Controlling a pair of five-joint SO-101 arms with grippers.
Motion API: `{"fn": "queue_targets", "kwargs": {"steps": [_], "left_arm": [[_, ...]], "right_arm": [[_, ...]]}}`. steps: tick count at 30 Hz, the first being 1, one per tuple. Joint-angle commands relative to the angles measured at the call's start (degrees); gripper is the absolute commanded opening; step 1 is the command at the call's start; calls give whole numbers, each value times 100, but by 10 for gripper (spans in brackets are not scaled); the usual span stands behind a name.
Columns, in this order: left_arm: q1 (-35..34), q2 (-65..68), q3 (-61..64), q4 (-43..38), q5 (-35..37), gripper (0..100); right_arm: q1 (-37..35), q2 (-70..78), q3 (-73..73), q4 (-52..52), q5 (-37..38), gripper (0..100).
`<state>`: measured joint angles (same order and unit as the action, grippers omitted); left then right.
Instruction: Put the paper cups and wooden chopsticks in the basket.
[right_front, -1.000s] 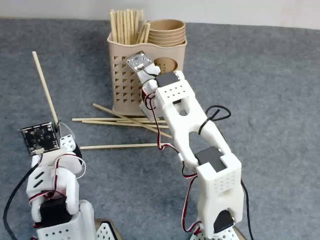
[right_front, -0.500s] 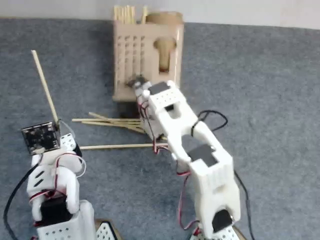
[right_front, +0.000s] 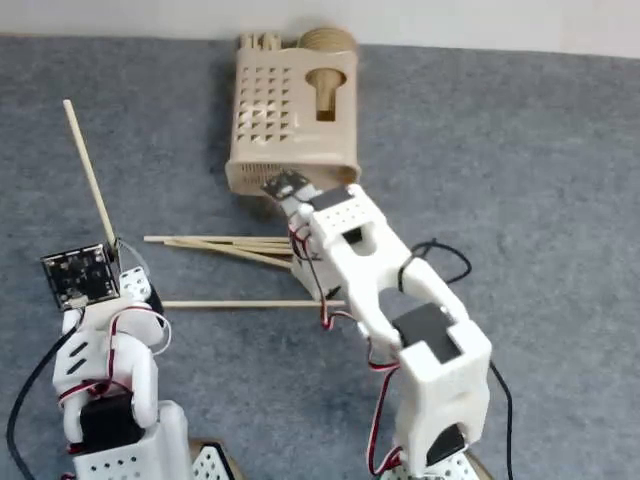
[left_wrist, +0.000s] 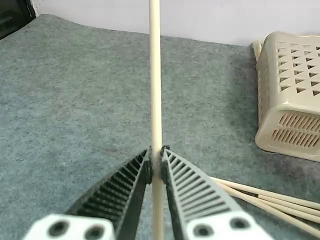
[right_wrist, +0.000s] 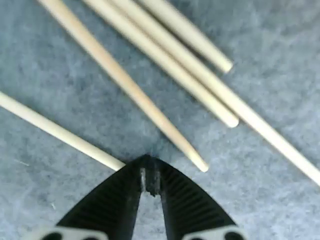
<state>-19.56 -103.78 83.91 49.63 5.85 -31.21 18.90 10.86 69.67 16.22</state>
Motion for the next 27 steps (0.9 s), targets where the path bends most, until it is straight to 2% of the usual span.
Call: {"fn": "queue_targets", "kwargs": {"steps": [1, 9, 12, 18, 23, 27], "left_arm": [[-75, -31, -40, -105, -53, 8], [-75, -40, -48, -105, -53, 8], [-75, -40, -57, -105, -53, 8], [-92, -40, -57, -97, -53, 8], [-101, -40, -57, -97, -53, 8], [-101, -40, -48, -97, -53, 8]], "right_arm": [[-4, -549, 48, -136, 44, 5], [31, -1007, -13, -145, 44, 5], [31, -1253, -198, -453, 44, 5], [13, -1314, -541, -1613, 53, 5], [31, -875, -848, -2809, 70, 6], [180, -356, -1358, -3389, 44, 6]]}}
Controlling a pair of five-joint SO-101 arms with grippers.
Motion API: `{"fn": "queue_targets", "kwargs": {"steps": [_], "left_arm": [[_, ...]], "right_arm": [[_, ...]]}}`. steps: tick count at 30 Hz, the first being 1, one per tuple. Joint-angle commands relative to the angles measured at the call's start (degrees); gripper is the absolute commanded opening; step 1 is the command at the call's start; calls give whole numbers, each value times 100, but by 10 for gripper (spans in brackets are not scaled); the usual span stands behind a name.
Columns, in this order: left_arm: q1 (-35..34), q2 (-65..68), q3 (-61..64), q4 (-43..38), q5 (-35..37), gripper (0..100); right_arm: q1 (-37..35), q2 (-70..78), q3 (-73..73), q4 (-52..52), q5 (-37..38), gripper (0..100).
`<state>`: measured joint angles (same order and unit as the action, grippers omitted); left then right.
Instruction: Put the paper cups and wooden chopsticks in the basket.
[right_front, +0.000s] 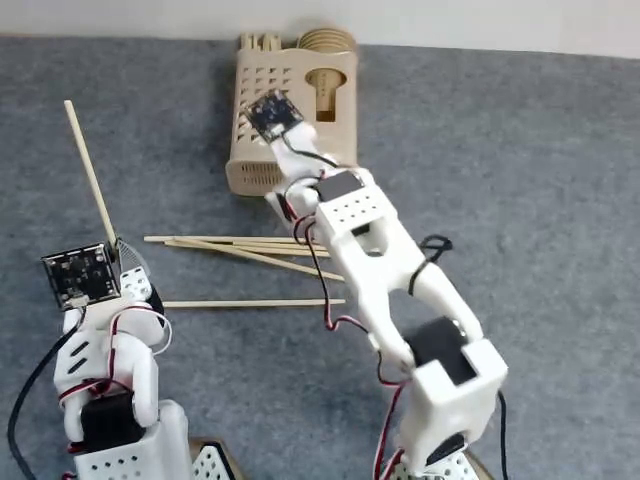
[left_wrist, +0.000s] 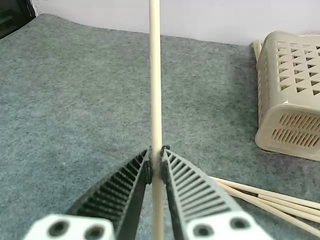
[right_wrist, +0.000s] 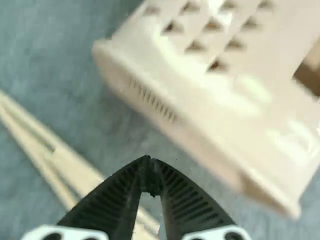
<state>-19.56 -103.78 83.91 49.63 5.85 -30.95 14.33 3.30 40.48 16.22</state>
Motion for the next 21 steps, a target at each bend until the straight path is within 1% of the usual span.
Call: {"fn": "queue_targets", "kwargs": {"steps": [1, 6, 9, 16, 21], "left_arm": [[-92, -40, -48, -97, -53, 8], [-84, -40, -48, -97, -53, 8], [-84, -40, -48, -97, -53, 8], [-75, -40, -48, -105, -53, 8], [-75, -40, -48, -105, -53, 8]], "right_arm": [[207, 242, -760, -558, 44, 6], [382, 892, -1552, -637, 35, 6], [426, 1024, -1798, -637, 35, 6], [400, 541, -1859, -277, 35, 6], [409, 312, -1859, -286, 35, 6]]}}
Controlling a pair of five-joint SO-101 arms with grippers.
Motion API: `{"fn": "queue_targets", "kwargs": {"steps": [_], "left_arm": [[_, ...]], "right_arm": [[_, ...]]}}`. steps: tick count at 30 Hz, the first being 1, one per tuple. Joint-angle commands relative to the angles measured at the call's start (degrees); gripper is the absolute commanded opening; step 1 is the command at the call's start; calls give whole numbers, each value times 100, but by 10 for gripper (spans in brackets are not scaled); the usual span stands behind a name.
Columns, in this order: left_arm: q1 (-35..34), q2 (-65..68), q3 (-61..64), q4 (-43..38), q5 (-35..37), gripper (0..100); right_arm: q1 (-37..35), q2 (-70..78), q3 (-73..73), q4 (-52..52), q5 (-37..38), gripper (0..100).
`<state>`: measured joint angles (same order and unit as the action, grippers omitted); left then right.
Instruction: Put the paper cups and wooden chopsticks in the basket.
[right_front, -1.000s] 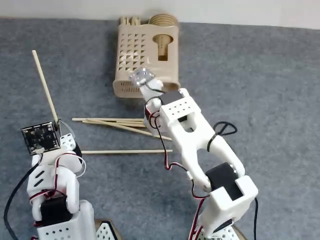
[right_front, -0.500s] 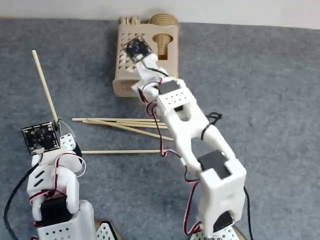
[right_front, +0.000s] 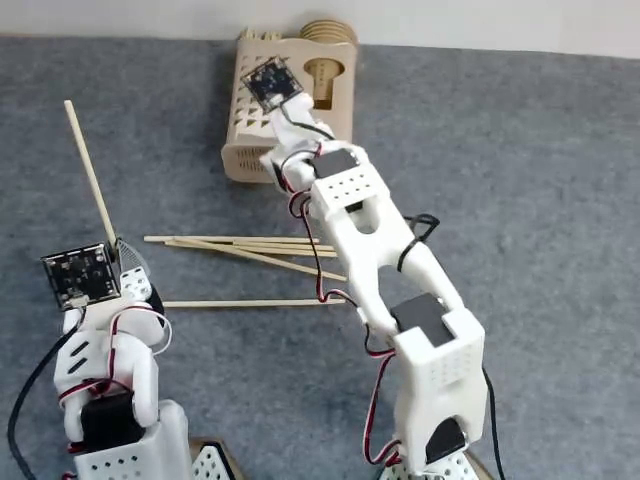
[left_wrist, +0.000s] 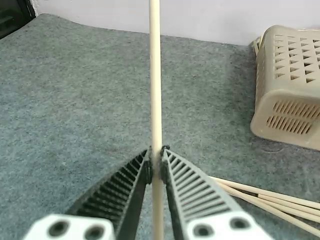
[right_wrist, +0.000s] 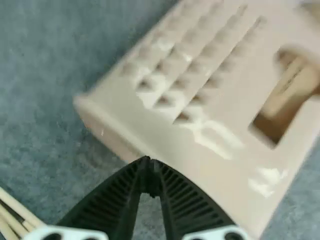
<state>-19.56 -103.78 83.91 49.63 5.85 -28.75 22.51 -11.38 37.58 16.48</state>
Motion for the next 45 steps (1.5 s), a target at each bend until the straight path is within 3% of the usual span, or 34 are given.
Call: {"fn": "queue_targets", "kwargs": {"steps": [1, 23, 34, 45], "left_arm": [[-75, -40, -48, -105, -53, 8], [-75, -40, -48, -114, -53, 8], [-75, -40, -40, -132, -53, 8], [-75, -40, -40, -132, -53, 8]], "right_arm": [[207, -505, -391, 4, 9, 6], [400, 435, -330, -646, 9, 6], [22, 426, -470, 2659, 26, 6], [-145, 418, 163, 2835, 44, 6]]}}
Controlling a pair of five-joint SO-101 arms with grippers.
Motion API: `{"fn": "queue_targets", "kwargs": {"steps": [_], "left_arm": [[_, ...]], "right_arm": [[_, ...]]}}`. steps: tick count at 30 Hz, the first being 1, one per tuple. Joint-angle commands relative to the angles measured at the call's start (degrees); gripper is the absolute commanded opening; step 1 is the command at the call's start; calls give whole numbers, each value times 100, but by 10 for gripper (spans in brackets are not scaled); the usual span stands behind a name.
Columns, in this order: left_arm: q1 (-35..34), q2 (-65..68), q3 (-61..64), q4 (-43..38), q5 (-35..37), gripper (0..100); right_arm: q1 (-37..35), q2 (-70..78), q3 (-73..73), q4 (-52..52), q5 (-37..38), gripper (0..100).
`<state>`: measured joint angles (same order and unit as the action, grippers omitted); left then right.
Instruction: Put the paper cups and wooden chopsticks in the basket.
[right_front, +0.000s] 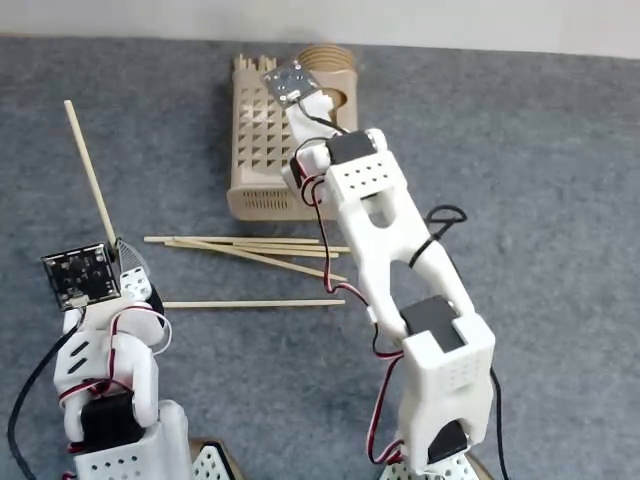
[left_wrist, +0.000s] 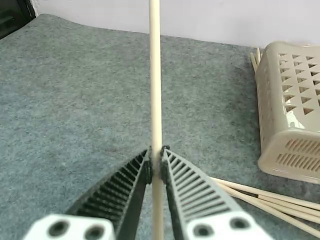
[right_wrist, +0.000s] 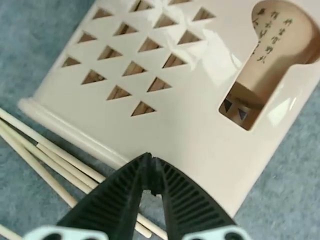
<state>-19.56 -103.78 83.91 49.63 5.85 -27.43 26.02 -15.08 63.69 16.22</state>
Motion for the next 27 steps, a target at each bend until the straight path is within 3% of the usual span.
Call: {"fn": "queue_targets", "kwargs": {"steps": [1, 9, 15, 19, 27], "left_arm": [[-75, -40, -40, -132, -53, 8], [-75, -22, -31, -132, -53, 8], [-75, -22, -31, -114, -53, 8], [-75, -22, -31, -105, -53, 8], [-75, -22, -40, -105, -53, 8]], "right_arm": [[-330, 66, 611, 224, 79, 6], [-462, -681, 1499, 84, 79, 6], [-549, -2281, 4171, -1341, 167, 6], [-664, -3169, 5569, -1604, 431, 6], [-716, -3626, 6185, -1604, 448, 6]]}}
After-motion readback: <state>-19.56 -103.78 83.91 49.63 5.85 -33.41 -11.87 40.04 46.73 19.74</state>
